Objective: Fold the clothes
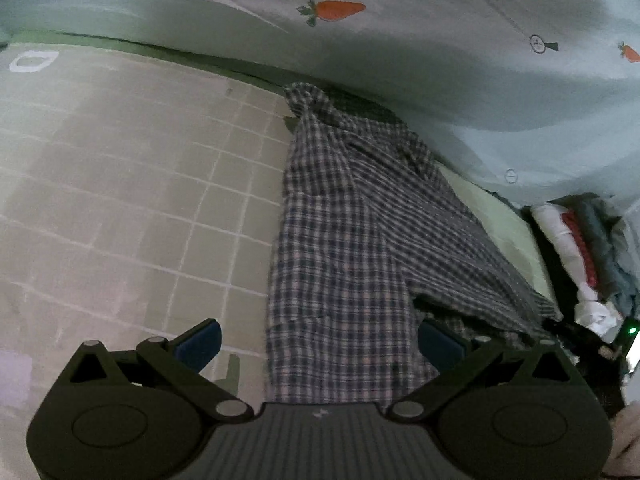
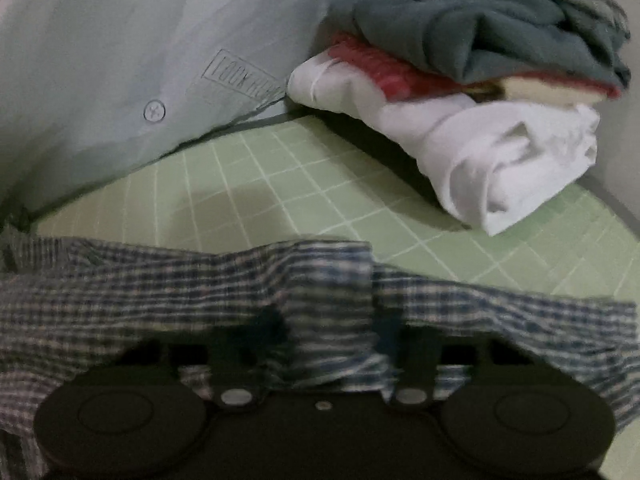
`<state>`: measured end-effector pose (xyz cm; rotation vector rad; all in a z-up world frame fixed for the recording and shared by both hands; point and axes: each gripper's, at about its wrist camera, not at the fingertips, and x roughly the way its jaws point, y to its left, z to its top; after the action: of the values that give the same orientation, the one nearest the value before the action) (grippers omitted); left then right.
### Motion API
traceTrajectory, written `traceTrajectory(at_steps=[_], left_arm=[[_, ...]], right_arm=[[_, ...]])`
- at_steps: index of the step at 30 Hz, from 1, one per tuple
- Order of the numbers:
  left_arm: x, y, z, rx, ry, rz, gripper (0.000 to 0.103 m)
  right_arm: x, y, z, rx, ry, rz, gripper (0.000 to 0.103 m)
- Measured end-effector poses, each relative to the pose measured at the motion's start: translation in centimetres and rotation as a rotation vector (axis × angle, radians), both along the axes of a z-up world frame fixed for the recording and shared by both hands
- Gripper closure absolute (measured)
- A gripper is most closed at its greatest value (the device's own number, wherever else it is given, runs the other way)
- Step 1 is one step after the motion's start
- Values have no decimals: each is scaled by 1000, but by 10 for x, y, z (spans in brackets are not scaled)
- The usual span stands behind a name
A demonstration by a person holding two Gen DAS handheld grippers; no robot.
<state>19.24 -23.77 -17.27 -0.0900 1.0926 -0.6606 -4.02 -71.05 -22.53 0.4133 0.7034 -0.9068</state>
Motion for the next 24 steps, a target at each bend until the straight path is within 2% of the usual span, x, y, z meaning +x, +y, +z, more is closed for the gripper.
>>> traceTrajectory(at_steps=[1,2,6,9,13,17,18,20,21,22,23,24], left_arm=[[0,1,0,8,-8,4,0],[-1,3,1,17,-19,4,0],[-5,8,3,22,-41,23,1],[-9,13,4,15,-48,43,1],[-15,10,5,17,-45,35,2],[-22,8,7,19,-42,26,4],[-24,8,7,19,-41,24,4],[-27,6,8,21,-41,18,5],[-30,3,8,26,-50,1,5],[-32,-1,8,33,-60,-15,5],[-34,-6,8,51,-73,-34,5],[-36,-11,9,69,-87,-53,5]], right_arm=[[-2,3,5,-5,-20,15,78],[-3,8,11,-18,-41,34,85],[-4,41,37,-110,-84,155,99],[2,78,52,-142,-124,293,100],[12,134,52,-84,-184,490,100],[26,196,33,-75,-88,676,99],[25,205,29,-52,-80,692,97],[19,213,24,11,-93,669,79],[14,215,23,36,-108,653,59],[8,216,26,48,-128,632,45],[3,215,29,38,-138,607,41],[-1,214,32,15,-140,582,31]])
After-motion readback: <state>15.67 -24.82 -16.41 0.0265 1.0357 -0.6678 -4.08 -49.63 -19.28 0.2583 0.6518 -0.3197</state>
